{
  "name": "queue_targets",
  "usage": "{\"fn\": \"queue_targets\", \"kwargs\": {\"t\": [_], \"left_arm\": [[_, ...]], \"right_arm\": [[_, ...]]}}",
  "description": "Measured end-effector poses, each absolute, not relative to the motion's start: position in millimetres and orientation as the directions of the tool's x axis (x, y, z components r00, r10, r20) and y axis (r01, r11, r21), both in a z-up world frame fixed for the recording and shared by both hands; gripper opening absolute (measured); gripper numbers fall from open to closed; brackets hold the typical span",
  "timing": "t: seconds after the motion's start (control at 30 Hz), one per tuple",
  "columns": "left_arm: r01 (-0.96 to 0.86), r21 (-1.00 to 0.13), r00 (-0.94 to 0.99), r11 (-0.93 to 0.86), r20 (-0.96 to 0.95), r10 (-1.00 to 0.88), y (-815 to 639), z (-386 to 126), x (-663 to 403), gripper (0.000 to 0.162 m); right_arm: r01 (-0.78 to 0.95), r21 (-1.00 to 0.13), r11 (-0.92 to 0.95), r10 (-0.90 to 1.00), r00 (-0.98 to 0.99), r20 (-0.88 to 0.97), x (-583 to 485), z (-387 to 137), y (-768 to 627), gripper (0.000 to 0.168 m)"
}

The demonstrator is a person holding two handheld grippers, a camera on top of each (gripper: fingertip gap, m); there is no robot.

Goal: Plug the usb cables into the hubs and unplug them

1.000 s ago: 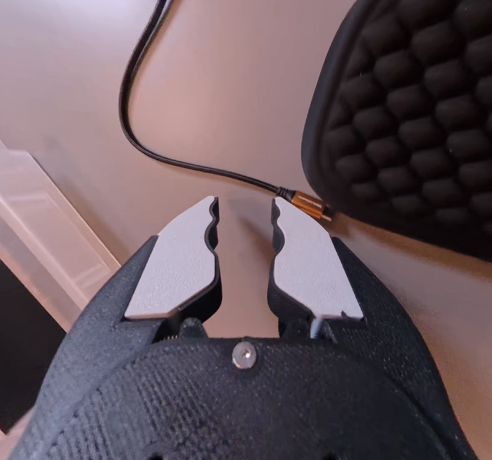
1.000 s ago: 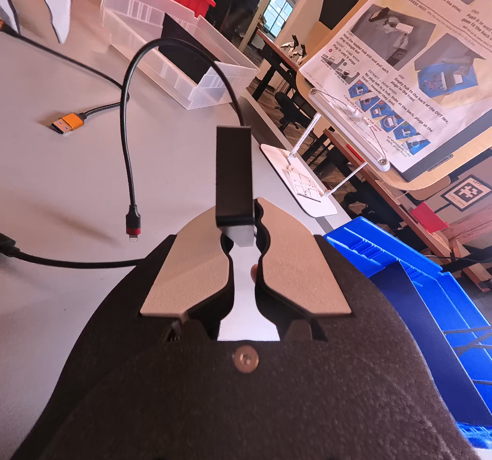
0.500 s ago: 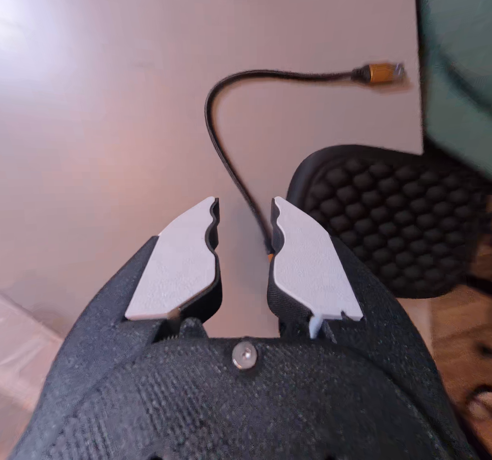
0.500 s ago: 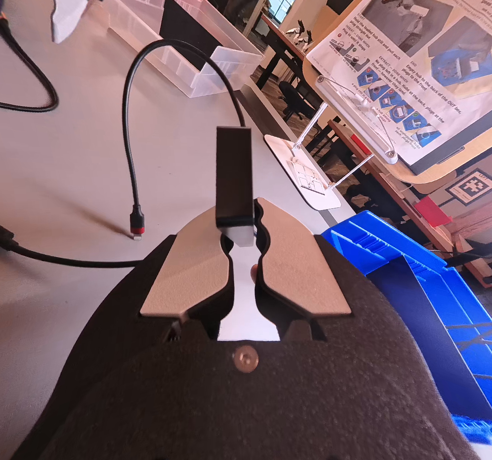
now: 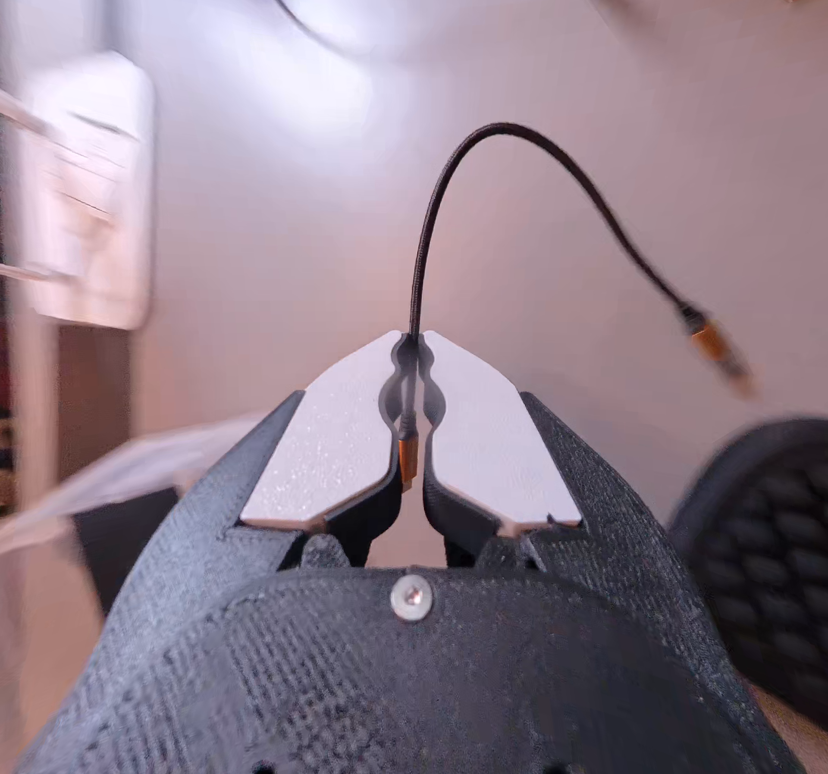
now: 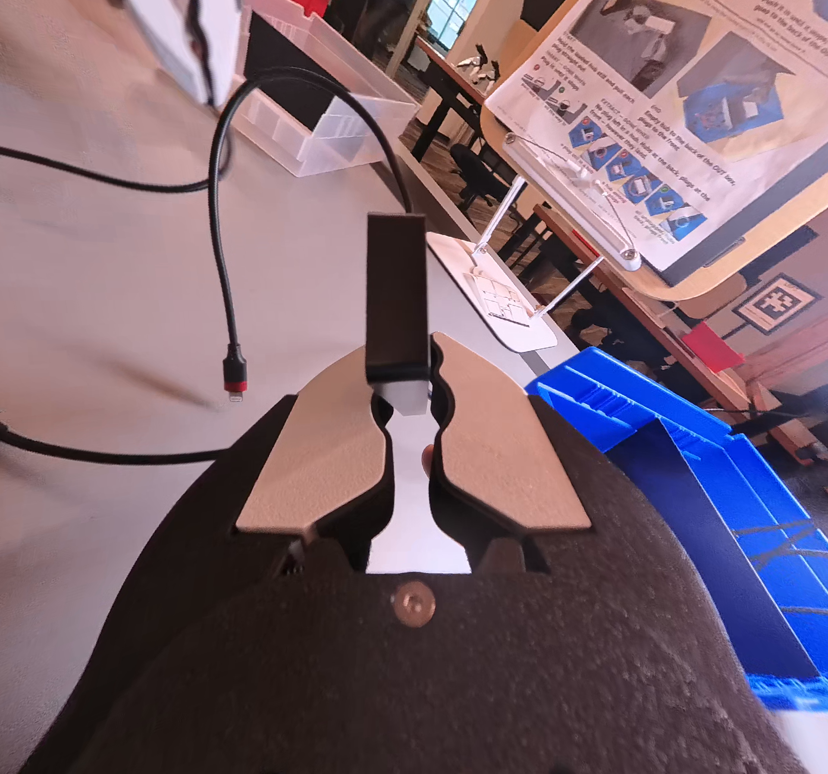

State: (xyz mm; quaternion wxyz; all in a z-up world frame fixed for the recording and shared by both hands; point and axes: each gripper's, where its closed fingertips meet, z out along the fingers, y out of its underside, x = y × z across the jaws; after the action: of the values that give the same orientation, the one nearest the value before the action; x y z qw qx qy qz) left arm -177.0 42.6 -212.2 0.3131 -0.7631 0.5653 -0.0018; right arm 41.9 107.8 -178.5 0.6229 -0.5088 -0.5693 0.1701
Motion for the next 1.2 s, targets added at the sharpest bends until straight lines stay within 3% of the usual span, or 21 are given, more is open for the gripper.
{"fn": "queue_targets", "kwargs": {"t": [0.1,0.17,0.23,0.33,0.5,0.6,0.73,0.87,1.0,1.03,1.07,1.2], "left_arm": [[-0.798,-0.603,0.389,0.002,-0.518,-0.762,73.5,-148.4,-157.2,0.004],[-0.767,-0.615,0.322,0.183,-0.616,-0.719,70.7,-121.9,-138.6,0.004],[-0.754,-0.584,0.226,0.301,-0.661,-0.716,56.7,-125.2,-125.8,0.004],[-0.727,-0.577,0.078,0.372,-0.607,-0.791,24.0,-170.2,-121.8,0.004],[-0.686,-0.718,0.205,0.115,-0.342,-0.917,6.4,-202.3,-147.7,0.027],[-0.599,-0.798,0.388,-0.066,-0.216,-0.896,21.9,-193.5,-141.1,0.021],[-0.453,-0.821,0.539,-0.348,0.058,-0.840,39.8,-216.6,-90.1,0.029],[-0.454,-0.764,0.642,-0.458,0.076,-0.763,72.9,-260.0,-51.1,0.053],[-0.606,-0.660,0.607,-0.444,-0.022,-0.795,86.1,-285.9,-41.7,0.045],[-0.631,-0.643,0.568,-0.435,0.000,-0.823,80.0,-285.7,-38.0,0.027],[-0.677,-0.619,0.510,-0.399,-0.003,-0.860,72.3,-286.8,-35.9,0.020],[-0.850,-0.518,0.120,-0.095,-0.016,-0.993,20.4,-287.1,-40.9,0.015]], "right_arm": [[0.354,-0.842,0.408,0.789,0.328,0.520,45.6,-174.1,112.4,0.012],[0.351,-0.845,0.403,0.785,0.343,0.517,47.5,-172.6,114.5,0.012],[0.350,-0.847,0.399,0.781,0.355,0.514,49.1,-171.4,116.3,0.012],[0.345,-0.852,0.394,0.783,0.360,0.508,50.3,-170.8,117.3,0.012],[0.334,-0.862,0.381,0.797,0.355,0.489,48.8,-172.4,117.2,0.012],[0.338,-0.862,0.378,0.800,0.348,0.488,47.0,-174.6,117.3,0.012],[0.342,-0.862,0.374,0.795,0.362,0.488,48.0,-173.9,118.9,0.012],[0.338,-0.868,0.363,0.788,0.385,0.480,51.7,-170.9,121.7,0.012],[0.331,-0.872,0.360,0.788,0.393,0.474,53.5,-168.8,122.3,0.012],[0.330,-0.872,0.362,0.787,0.393,0.475,53.7,-168.4,122.2,0.012],[0.328,-0.872,0.363,0.787,0.393,0.476,54.0,-167.9,122.0,0.012],[0.319,-0.877,0.359,0.794,0.390,0.467,54.4,-167.2,121.9,0.012]]}}
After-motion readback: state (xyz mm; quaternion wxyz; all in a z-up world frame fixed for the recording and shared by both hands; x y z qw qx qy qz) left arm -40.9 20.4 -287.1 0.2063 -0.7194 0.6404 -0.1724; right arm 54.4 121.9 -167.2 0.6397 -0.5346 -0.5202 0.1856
